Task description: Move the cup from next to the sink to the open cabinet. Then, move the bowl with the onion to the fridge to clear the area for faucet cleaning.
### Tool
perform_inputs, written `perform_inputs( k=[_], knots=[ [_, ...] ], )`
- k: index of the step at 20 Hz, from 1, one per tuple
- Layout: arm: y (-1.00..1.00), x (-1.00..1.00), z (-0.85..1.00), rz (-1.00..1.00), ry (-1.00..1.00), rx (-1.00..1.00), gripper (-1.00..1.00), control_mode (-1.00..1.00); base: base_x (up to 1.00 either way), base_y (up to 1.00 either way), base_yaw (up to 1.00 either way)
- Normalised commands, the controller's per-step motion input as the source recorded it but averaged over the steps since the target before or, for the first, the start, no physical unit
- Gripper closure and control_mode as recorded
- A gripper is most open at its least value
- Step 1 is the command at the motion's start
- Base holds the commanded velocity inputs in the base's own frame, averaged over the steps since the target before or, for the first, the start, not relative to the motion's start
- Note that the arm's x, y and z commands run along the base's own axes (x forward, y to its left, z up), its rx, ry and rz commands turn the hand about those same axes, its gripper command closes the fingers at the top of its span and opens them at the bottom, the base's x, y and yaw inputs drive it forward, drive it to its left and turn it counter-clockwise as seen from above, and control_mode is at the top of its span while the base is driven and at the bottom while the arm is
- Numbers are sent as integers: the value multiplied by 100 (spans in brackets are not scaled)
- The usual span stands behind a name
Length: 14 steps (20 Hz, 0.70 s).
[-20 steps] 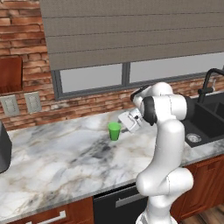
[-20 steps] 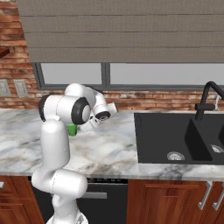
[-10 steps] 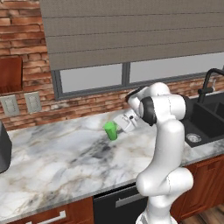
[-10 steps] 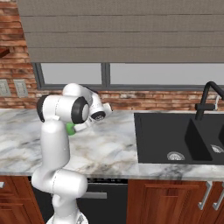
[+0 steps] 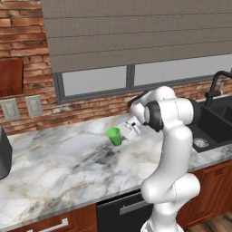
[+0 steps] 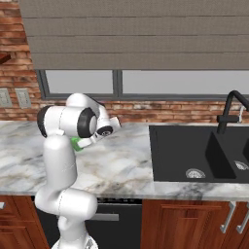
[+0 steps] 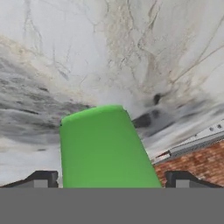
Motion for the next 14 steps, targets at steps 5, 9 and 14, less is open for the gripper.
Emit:
perform_inputs(
  k=[5, 9, 14],
  knots=[
    [10, 0, 0, 0, 0, 0, 100, -100, 0, 0, 0],
    [-2, -39, 74, -7, -8, 6, 100, -100, 0, 0, 0],
    [-13, -61, 100, -22, -9, 13, 100, -100, 0, 0, 0]
  ],
)
